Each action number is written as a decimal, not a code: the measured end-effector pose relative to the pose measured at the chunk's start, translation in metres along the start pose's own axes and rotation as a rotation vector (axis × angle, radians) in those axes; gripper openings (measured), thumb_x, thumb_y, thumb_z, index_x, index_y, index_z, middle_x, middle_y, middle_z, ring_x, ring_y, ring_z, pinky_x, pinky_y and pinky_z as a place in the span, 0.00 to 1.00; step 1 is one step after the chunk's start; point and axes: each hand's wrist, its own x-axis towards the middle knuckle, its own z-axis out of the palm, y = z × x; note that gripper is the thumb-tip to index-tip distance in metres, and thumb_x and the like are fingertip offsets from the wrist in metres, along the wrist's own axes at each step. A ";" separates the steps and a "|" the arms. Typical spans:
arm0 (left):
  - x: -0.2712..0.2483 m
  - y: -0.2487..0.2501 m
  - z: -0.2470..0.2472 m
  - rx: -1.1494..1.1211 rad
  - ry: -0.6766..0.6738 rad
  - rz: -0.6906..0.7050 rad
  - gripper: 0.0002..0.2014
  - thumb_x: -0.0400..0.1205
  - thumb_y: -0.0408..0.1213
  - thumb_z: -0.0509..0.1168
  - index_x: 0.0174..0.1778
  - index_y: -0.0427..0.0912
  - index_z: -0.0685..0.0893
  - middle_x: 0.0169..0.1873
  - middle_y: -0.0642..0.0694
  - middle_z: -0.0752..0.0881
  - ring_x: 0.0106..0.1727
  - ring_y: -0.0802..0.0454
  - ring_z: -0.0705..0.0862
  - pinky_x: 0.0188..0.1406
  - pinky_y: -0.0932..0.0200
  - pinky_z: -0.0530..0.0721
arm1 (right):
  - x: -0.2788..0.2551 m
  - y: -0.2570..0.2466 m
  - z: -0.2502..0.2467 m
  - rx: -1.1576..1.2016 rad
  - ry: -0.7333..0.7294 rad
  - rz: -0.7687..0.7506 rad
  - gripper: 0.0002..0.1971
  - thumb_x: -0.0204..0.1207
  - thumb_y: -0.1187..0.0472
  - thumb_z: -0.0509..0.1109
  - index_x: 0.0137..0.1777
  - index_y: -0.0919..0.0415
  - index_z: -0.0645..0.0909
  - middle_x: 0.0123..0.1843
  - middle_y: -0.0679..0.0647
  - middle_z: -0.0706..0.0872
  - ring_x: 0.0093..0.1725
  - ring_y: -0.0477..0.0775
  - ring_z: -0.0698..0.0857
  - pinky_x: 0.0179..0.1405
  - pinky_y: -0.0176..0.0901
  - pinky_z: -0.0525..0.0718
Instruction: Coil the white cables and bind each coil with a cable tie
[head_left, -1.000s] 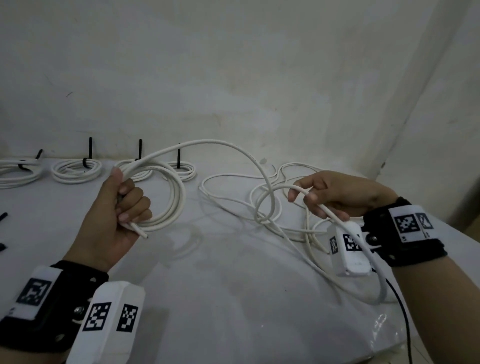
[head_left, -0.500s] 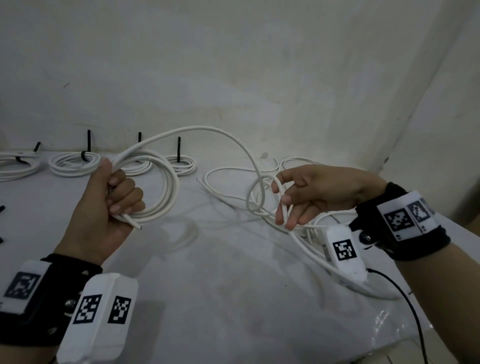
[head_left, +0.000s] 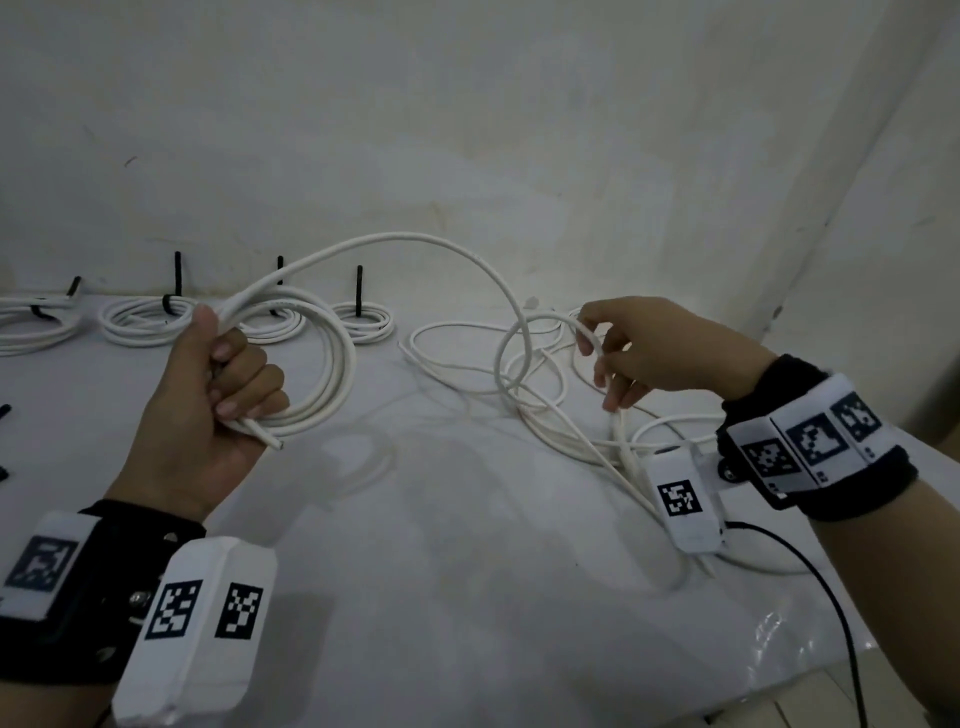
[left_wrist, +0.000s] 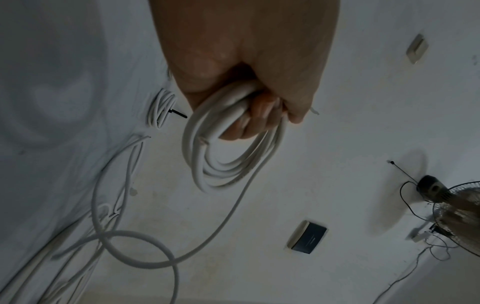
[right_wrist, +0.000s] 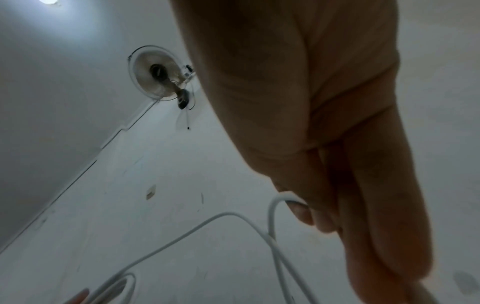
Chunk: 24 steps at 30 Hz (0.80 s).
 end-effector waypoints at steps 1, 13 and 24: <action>0.000 0.000 0.000 -0.008 -0.001 0.004 0.26 0.89 0.51 0.49 0.24 0.49 0.70 0.19 0.54 0.54 0.19 0.60 0.53 0.16 0.70 0.62 | 0.000 -0.001 -0.001 -0.033 0.063 -0.013 0.11 0.77 0.78 0.57 0.44 0.63 0.76 0.40 0.67 0.86 0.30 0.60 0.90 0.33 0.51 0.91; 0.017 0.002 -0.029 -0.317 -0.392 -0.180 0.23 0.89 0.49 0.53 0.33 0.40 0.78 0.20 0.50 0.65 0.21 0.56 0.65 0.24 0.60 0.69 | 0.004 0.010 -0.018 -0.533 0.506 -0.526 0.16 0.72 0.81 0.63 0.49 0.60 0.76 0.40 0.59 0.82 0.34 0.62 0.84 0.33 0.59 0.84; 0.001 -0.013 -0.003 0.062 -0.120 -0.031 0.18 0.74 0.53 0.66 0.24 0.50 0.71 0.19 0.54 0.54 0.19 0.58 0.53 0.16 0.70 0.63 | 0.027 0.087 0.017 -0.499 0.141 -0.110 0.14 0.87 0.59 0.54 0.64 0.66 0.76 0.56 0.62 0.79 0.56 0.64 0.81 0.48 0.46 0.70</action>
